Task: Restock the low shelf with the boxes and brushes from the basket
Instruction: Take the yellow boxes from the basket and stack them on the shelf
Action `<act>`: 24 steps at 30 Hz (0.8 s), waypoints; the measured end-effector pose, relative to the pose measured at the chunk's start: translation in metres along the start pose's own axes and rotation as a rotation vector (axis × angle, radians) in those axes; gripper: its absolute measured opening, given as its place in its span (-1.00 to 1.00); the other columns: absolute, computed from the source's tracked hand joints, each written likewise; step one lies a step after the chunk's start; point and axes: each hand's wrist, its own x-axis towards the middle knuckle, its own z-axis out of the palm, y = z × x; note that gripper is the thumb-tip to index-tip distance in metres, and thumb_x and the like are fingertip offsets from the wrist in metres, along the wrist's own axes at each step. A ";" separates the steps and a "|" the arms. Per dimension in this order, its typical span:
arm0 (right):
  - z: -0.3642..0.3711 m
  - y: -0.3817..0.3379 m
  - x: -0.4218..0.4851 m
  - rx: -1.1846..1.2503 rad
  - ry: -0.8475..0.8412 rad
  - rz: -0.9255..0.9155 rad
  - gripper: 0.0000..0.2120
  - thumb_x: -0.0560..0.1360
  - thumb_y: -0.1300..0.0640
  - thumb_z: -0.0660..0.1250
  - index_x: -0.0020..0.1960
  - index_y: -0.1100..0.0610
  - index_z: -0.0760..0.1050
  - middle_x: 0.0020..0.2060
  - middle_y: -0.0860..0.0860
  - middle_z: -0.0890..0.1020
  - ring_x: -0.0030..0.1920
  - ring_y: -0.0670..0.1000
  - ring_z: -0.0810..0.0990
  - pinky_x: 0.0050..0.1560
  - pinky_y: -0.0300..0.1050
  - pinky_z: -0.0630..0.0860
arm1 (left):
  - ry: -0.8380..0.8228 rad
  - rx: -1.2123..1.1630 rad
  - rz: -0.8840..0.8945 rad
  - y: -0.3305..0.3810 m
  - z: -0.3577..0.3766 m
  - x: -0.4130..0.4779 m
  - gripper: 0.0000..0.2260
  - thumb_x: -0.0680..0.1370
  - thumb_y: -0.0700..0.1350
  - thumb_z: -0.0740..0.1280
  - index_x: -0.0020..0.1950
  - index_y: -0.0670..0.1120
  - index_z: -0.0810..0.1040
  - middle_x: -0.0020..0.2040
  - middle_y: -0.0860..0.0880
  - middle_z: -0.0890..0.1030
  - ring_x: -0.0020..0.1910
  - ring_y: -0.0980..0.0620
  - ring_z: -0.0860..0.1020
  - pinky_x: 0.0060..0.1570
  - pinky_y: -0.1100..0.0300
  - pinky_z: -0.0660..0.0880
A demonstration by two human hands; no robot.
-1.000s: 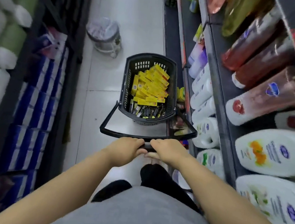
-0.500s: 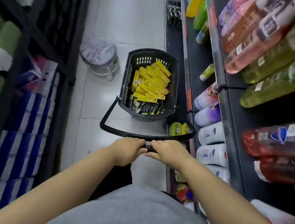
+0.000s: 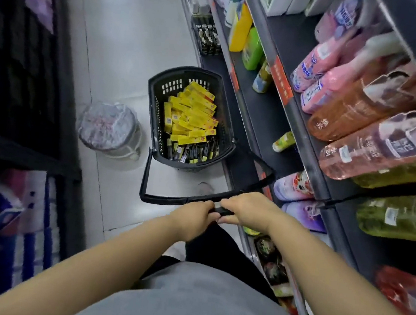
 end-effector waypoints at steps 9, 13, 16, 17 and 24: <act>-0.097 0.077 0.116 0.118 0.026 0.029 -0.59 0.52 -0.25 0.16 -0.03 0.11 0.41 -0.12 0.09 0.59 -0.08 0.16 0.56 -0.28 -0.07 0.22 | 0.058 0.052 -0.031 -0.025 -0.144 0.083 -0.72 0.64 0.00 0.10 0.06 -0.19 0.44 0.06 -0.19 0.58 0.05 -0.17 0.51 -0.06 0.07 0.35; -0.135 0.095 0.156 0.211 0.019 0.060 -0.62 0.50 -0.27 0.19 -0.10 0.07 0.39 -0.15 0.04 0.56 -0.10 0.09 0.53 -0.27 -0.07 0.21 | 0.056 0.021 -0.045 -0.038 -0.195 0.105 -0.73 0.63 0.00 0.11 0.06 -0.18 0.45 0.05 -0.17 0.58 0.03 -0.15 0.52 -0.10 0.09 0.34; -0.162 0.110 0.181 0.297 0.004 0.123 -0.61 0.45 -0.30 0.24 -0.14 0.05 0.40 -0.20 0.00 0.55 -0.15 0.04 0.51 -0.28 -0.06 0.26 | 0.013 -0.014 -0.035 -0.047 -0.234 0.121 -0.76 0.63 0.03 0.11 0.03 -0.11 0.44 -0.13 -0.04 0.53 -0.10 -0.04 0.46 -0.21 0.16 0.26; -0.171 0.115 0.189 0.317 0.006 0.151 -0.61 0.43 -0.30 0.26 -0.17 0.04 0.40 -0.22 -0.03 0.53 -0.18 0.02 0.50 -0.28 -0.07 0.28 | -0.007 -0.014 -0.018 -0.049 -0.248 0.127 -0.78 0.63 0.04 0.11 0.02 -0.08 0.43 -0.17 0.00 0.50 -0.13 -0.02 0.43 -0.22 0.18 0.24; -0.231 0.141 0.236 0.444 0.252 0.386 -0.61 0.34 -0.28 0.37 -0.11 0.04 0.58 -0.23 -0.09 0.50 -0.13 -0.07 0.39 -0.16 -0.13 0.32 | -0.171 -0.086 0.114 -0.054 -0.354 0.169 -0.83 0.64 -0.01 0.11 -0.02 -0.07 0.40 -0.22 -0.01 0.45 -0.25 0.01 0.39 -0.21 0.17 0.32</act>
